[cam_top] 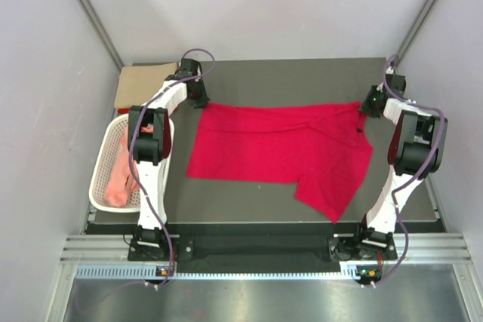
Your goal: Fold and stack the t-shirts
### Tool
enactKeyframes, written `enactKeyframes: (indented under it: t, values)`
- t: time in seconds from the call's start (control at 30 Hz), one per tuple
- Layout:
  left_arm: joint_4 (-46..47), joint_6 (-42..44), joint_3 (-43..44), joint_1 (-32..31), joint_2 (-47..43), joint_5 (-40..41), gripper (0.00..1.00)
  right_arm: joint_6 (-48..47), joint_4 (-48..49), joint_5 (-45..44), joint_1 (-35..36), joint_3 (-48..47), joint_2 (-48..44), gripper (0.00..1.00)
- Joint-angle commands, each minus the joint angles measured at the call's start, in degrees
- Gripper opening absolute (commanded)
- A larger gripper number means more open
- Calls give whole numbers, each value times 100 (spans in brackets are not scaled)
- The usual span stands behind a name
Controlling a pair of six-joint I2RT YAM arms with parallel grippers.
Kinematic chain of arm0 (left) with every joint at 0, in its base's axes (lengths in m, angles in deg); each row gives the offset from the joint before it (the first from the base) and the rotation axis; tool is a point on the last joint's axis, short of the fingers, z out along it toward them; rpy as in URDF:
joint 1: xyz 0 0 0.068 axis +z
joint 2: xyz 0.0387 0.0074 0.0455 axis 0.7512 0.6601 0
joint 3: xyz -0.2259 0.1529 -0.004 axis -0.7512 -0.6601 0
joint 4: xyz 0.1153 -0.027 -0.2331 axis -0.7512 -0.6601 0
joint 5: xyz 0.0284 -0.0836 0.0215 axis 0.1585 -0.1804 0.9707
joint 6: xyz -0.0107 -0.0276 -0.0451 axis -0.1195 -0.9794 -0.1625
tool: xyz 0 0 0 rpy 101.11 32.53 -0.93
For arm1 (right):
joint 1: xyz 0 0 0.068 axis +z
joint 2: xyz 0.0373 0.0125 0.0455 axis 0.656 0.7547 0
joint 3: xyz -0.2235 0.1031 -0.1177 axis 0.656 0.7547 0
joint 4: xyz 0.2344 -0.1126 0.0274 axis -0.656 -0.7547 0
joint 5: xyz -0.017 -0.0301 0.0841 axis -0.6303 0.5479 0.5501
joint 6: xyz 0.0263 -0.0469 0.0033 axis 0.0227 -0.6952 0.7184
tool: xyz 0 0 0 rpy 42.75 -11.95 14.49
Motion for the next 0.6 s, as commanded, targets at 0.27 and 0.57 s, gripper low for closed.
enactKeyframes:
  t: [0.27,0.57]
  values:
    - [-103,-32,-599,1,-1571,-306,37,-399,-953,128,173,368,-1826,40]
    - [335,-190,-2445,-139,-3364,-1491,38,-2066,-1092,1218,1360,-323,-1231,37]
